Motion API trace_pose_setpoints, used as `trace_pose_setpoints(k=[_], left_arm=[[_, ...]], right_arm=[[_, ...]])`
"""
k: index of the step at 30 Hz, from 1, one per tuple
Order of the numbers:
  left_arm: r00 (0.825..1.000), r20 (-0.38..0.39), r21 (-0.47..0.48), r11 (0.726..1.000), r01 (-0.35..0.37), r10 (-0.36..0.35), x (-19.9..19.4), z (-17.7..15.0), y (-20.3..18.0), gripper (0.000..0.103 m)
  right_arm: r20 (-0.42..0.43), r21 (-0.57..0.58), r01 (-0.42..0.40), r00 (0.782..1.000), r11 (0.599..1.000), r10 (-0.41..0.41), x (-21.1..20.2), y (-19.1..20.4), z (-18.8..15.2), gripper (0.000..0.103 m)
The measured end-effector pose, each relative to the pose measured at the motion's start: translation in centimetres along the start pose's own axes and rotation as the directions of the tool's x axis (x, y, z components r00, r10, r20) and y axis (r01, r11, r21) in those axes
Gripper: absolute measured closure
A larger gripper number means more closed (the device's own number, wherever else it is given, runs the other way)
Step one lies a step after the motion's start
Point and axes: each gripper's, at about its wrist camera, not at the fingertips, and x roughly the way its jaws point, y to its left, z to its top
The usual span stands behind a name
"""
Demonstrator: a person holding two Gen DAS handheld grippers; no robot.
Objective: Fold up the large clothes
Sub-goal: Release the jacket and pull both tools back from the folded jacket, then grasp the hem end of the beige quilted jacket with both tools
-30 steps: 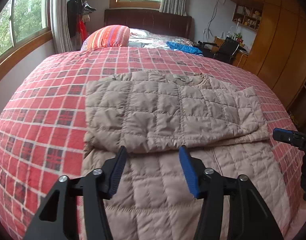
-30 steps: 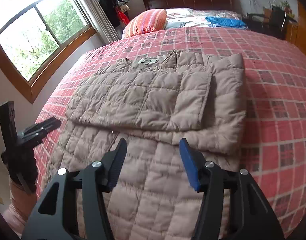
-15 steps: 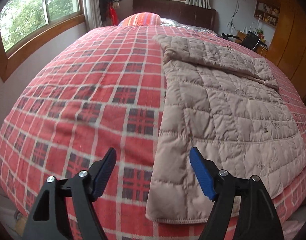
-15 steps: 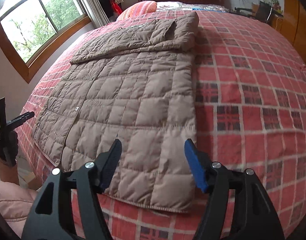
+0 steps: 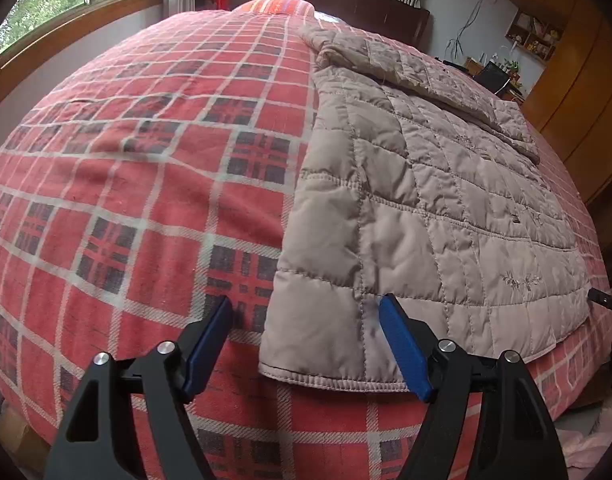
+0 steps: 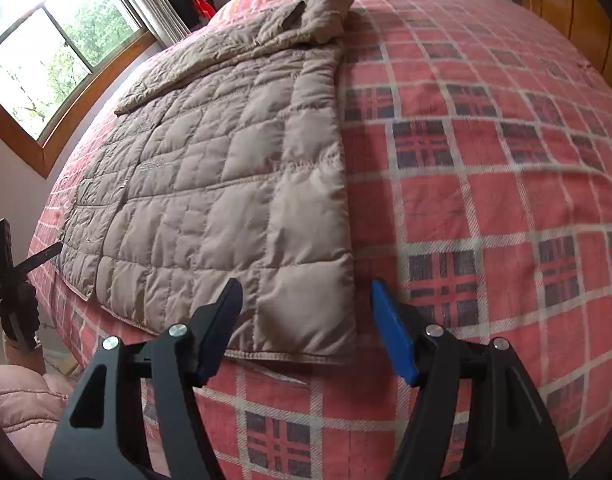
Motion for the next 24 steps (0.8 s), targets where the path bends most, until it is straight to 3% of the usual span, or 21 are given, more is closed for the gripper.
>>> trace_pose_setpoints(k=[4,6,9,11,12,17,24], left_arm=[[1.0,-0.004,0.01,1.0,0.01,-0.01,0.2,-0.1,-0.3,0.03],[1.0,-0.009,0.015,1.0,0.016,-0.016,0.1,-0.2,-0.5,0.038],[0.999,-0.013,0.014,0.999,0.032,-0.032,0.0,-0.3,-0.8,0.059],[0.999,-0.009,0.016,0.999,0.04,-0.04,-0.2,-0.4,-0.9,0.073],[0.999,-0.008,0.012,0.999,0.049,-0.048,-0.3,-0.4,-0.9,0.076],[0.998,0.006,0.013,0.998,0.065,-0.065,-0.7,-0.4,-1.2,0.086],[0.992,0.087,0.055,0.995,0.088,-0.093,-3.3,0.7,-2.4,0.089]], right_arm=[[-0.022,0.004,-0.004,1.0,1.0,0.004,0.9,0.0,-0.2,0.043],[-0.022,-0.006,-0.017,1.0,1.0,0.017,0.9,0.3,-0.2,0.059],[-0.027,-0.02,-0.034,0.999,0.999,0.034,0.8,0.7,-0.3,0.076],[-0.024,-0.026,-0.033,0.999,0.999,0.033,0.7,1.0,-0.3,0.082],[-0.023,-0.026,-0.036,0.999,0.999,0.035,0.7,1.0,-0.2,0.084],[-0.005,-0.022,-0.044,0.999,0.999,0.044,0.3,1.0,-0.3,0.089],[0.042,-0.029,-0.102,0.994,0.994,0.104,-1.7,1.3,0.8,0.094]])
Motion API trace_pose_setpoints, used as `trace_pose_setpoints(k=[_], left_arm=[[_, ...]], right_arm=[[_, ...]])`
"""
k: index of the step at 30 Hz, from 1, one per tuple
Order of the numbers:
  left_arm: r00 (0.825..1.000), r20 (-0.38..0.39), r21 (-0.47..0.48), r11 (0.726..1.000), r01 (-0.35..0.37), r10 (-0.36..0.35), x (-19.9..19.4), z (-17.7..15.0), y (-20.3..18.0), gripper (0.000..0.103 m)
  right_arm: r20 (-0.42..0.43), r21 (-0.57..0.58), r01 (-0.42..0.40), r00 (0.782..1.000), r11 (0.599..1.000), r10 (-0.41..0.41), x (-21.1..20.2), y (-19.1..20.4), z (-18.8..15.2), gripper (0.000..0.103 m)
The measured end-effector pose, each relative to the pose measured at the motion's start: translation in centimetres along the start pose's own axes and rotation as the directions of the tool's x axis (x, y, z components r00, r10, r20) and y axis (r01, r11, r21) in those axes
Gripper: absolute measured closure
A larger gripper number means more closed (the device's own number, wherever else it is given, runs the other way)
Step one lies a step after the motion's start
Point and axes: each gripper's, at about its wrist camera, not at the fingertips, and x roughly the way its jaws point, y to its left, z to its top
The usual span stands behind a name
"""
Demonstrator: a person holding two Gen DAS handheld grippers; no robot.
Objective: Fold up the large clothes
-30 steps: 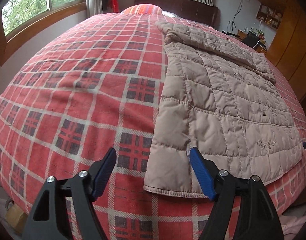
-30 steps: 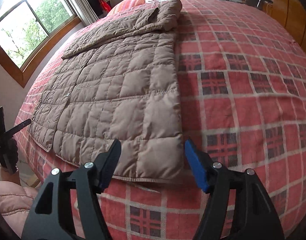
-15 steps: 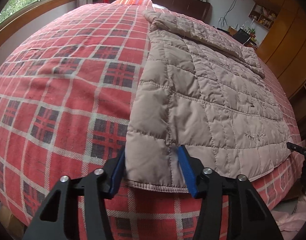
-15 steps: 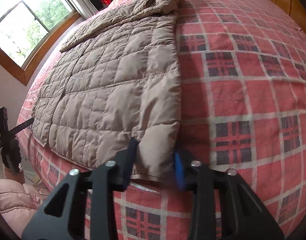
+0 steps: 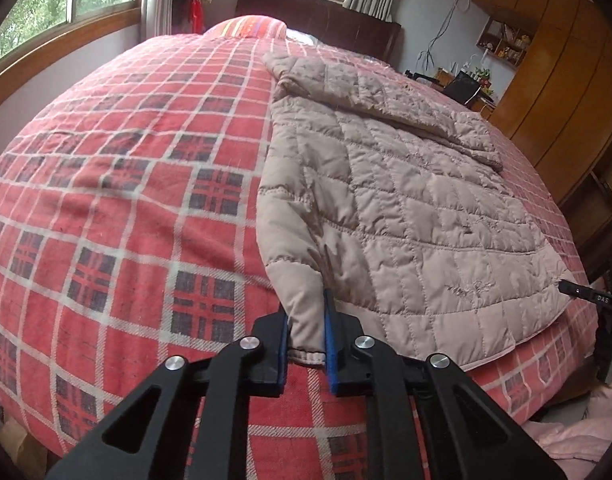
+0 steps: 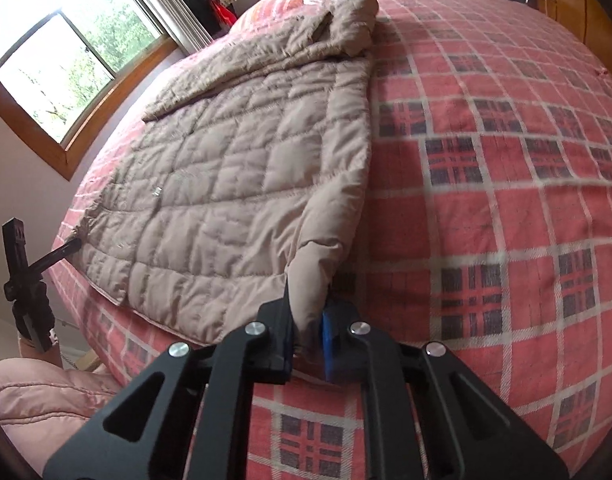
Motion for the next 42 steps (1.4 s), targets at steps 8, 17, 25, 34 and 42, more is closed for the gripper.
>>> trace_pose_setpoints(k=[8,17,25,34,42], left_arm=[[0.989,0.139,0.074,0.997,0.035,-0.045,-2.6,5.7,-2.3,0.09],[0.983,0.18,0.052,0.998,0.019,-0.028,0.2,13.9,-2.0,0.09],[0.991,0.134,-0.046,0.999,-0.008,0.015,6.1,20.0,-0.2,0.09],[0.995,0.04,-0.103,0.991,-0.09,0.095,13.8,24.0,1.4,0.09],[0.995,-0.023,-0.145,0.985,-0.096,0.094,17.7,25.1,2.7,0.088]], right_arm=[[0.102,-0.052,-0.04,0.994,0.998,0.045,-4.0,1.5,4.7,0.094],[0.125,-0.014,-0.071,0.99,0.997,0.072,-4.1,0.4,11.7,0.094],[0.077,0.087,-0.09,0.993,0.992,0.084,-0.6,-2.3,19.0,0.094],[-0.012,0.201,-0.074,0.997,0.977,0.078,6.2,-5.6,24.7,0.094],[-0.06,0.244,-0.076,0.994,0.967,0.093,10.3,-7.5,26.5,0.09]])
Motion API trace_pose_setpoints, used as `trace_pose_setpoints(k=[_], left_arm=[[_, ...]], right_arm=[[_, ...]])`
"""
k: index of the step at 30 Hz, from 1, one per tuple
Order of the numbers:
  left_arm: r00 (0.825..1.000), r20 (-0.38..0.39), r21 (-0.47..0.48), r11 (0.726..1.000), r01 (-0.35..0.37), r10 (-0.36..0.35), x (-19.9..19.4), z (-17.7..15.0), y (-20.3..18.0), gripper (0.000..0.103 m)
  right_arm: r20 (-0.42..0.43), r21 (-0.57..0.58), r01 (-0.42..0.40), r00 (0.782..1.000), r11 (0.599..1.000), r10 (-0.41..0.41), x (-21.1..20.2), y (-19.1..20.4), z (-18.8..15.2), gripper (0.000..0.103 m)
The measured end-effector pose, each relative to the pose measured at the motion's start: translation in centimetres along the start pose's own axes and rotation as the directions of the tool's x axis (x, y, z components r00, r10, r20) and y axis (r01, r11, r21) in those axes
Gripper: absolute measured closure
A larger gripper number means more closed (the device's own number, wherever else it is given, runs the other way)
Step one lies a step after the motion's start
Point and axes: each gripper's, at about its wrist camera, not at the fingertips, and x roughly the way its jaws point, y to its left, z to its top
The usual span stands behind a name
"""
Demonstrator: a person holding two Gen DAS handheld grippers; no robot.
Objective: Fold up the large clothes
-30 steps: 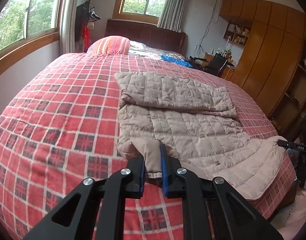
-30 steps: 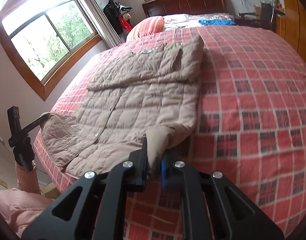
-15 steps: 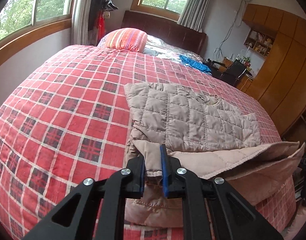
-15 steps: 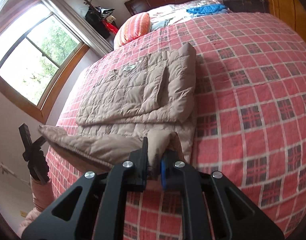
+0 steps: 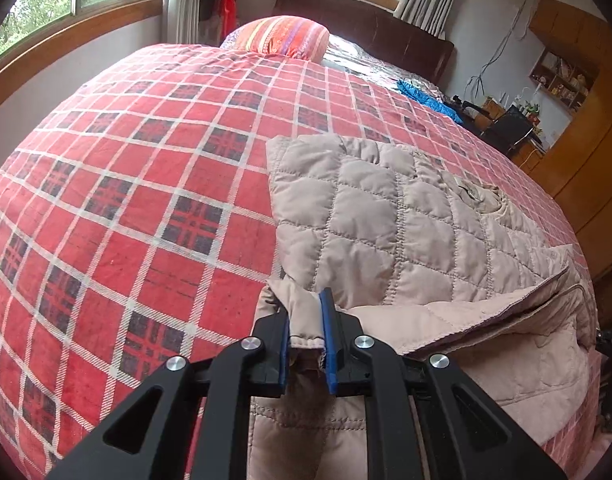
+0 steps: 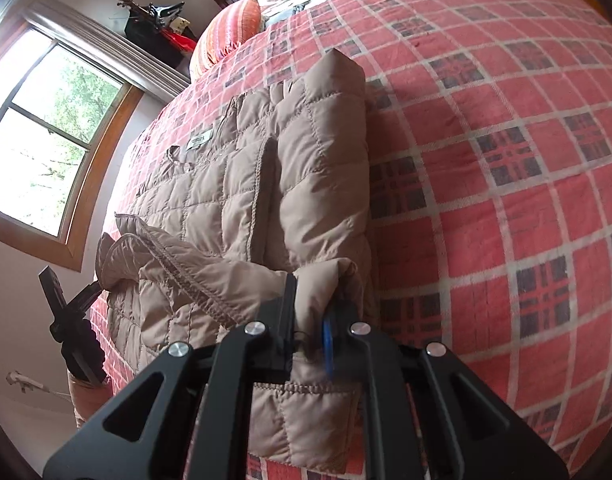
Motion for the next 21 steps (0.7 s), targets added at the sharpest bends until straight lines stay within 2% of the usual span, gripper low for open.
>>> trace_pose_setpoints(k=[2,5,7,8,9,10,12,14,18,20,21], left_arm=[[1.0,-0.011,-0.004,1.0,0.01,-0.01,0.2,0.1,0.2,0.086],[0.999,-0.023,-0.015,0.999,0.047,-0.047,-0.4,0.2,0.7,0.083],[0.996,-0.027,-0.034,0.995,0.09,-0.091,-1.1,0.3,1.0,0.077],[0.993,-0.026,-0.048,0.992,0.118,-0.119,-1.6,0.3,1.3,0.074],[0.99,-0.024,-0.061,0.988,0.141,-0.142,-2.1,0.4,1.6,0.073],[0.987,-0.022,-0.072,0.985,0.158,-0.16,-2.4,0.4,1.9,0.071],[0.984,-0.015,-0.085,0.981,0.173,-0.175,-3.2,0.3,2.3,0.068],[0.988,0.01,-0.08,0.985,0.154,-0.153,-4.3,0.1,2.5,0.059],[0.988,0.094,-0.065,0.989,0.132,-0.126,-6.8,-0.5,3.6,0.052],[0.989,0.104,-0.048,0.993,0.106,-0.1,-7.1,-0.9,4.0,0.044],[0.992,0.098,-0.033,0.996,0.087,-0.083,-6.9,-1.1,4.1,0.044]], right_arm=[[-0.001,0.011,-0.018,1.0,1.0,0.018,0.0,-0.3,0.1,0.087],[0.008,0.02,-0.065,0.998,0.998,0.065,-0.9,-0.4,-0.2,0.076],[0.017,0.027,-0.099,0.995,0.995,0.099,-1.8,-0.5,-0.5,0.056],[0.04,0.021,-0.095,0.995,0.995,0.094,-2.6,-0.5,-0.7,0.035],[0.064,0.008,-0.073,0.995,0.997,0.072,-3.3,-0.2,-0.8,0.026],[0.088,-0.012,-0.054,0.995,0.998,0.054,-4.1,0.0,-0.9,0.027],[0.089,-0.031,-0.073,0.993,0.997,0.076,-5.2,0.4,-1.2,0.032],[0.089,-0.059,-0.062,0.994,0.996,0.068,-5.8,1.0,-1.9,0.032],[0.082,-0.092,-0.018,0.996,0.996,0.025,-5.9,1.6,-3.1,0.032],[0.079,-0.093,0.01,0.997,0.996,-0.003,-5.5,1.4,-3.2,0.032],[0.074,-0.089,0.012,0.997,0.996,-0.006,-5.1,1.0,-3.2,0.032]])
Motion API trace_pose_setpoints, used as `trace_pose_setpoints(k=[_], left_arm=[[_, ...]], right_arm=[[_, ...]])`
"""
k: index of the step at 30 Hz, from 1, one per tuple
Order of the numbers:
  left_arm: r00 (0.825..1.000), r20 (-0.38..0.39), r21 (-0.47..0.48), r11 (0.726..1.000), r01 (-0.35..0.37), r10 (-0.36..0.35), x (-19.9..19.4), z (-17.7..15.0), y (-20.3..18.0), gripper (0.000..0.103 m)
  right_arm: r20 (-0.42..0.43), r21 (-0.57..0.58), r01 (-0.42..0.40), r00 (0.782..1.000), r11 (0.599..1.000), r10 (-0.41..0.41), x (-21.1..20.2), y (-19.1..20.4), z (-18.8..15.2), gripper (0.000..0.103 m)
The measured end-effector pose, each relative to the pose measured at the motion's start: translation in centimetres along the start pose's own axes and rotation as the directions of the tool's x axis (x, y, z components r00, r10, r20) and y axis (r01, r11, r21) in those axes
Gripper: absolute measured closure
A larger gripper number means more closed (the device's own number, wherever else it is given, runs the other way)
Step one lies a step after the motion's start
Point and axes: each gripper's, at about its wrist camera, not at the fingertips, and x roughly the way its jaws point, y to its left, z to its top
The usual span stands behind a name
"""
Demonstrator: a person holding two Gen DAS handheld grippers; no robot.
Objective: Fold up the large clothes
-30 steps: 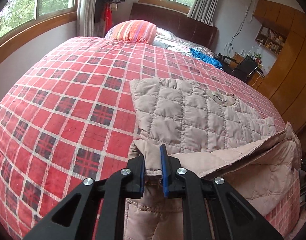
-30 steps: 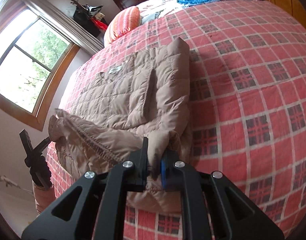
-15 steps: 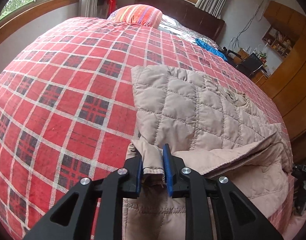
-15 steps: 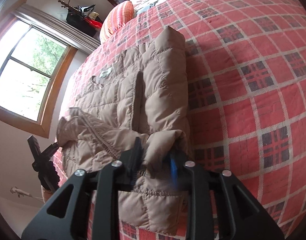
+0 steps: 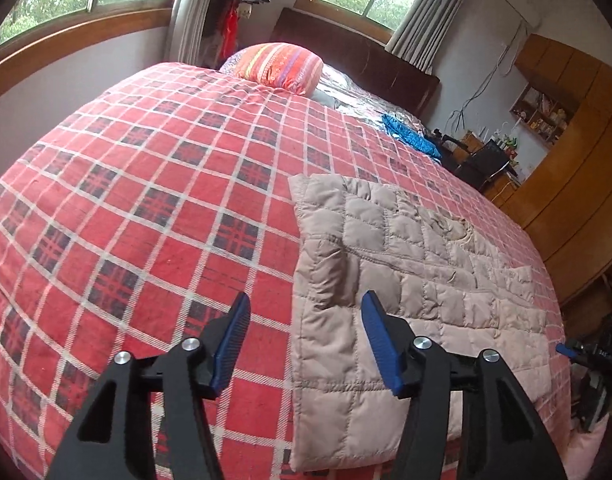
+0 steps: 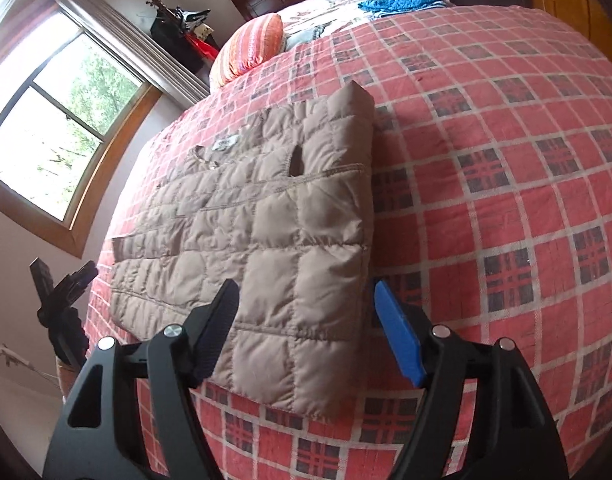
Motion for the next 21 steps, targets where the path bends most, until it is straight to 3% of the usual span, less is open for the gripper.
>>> trace_pose_setpoints(k=[2,7,8,11,13,14,15,21], left_arm=[[1.0,-0.022,0.013,1.0,-0.02,0.02,0.7,-0.5,0.2,0.044],[0.996,-0.088,0.013,0.999,0.031,-0.03,3.3,-1.5,-0.2,0.041],[0.994,-0.105,0.021,0.999,0.043,-0.041,4.0,-1.6,-0.5,0.041],[0.99,-0.14,0.035,0.999,0.039,-0.034,5.4,-2.5,-1.7,0.044],[0.99,-0.14,0.062,0.998,0.028,-0.019,5.5,-3.1,-2.6,0.074],[0.991,-0.133,0.077,0.997,0.022,-0.011,5.3,-3.3,-3.0,0.081],[0.992,-0.123,0.089,0.996,0.027,-0.015,5.0,-3.5,-3.2,0.091],[0.999,-0.002,0.143,0.988,0.052,-0.052,0.5,-4.1,-4.7,0.098]], right_arm=[[-0.018,0.02,-0.012,1.0,1.0,0.012,1.1,-0.5,0.1,0.032],[-0.068,0.042,0.006,0.998,0.999,-0.003,4.0,-0.9,0.4,0.032],[-0.077,0.042,0.003,0.997,0.999,0.0,4.5,-0.8,0.4,0.035],[-0.09,0.031,0.008,0.996,0.999,-0.005,5.2,-0.4,0.1,0.057],[-0.07,-0.013,0.05,0.996,0.999,-0.051,4.8,0.4,-0.3,0.072],[-0.062,-0.024,0.048,0.997,0.999,-0.05,4.4,0.7,-0.6,0.086],[-0.058,-0.03,0.031,0.998,0.999,-0.033,4.0,0.9,-0.8,0.093],[0.021,-0.1,0.018,1.0,0.995,-0.016,0.3,3.0,-1.9,0.096]])
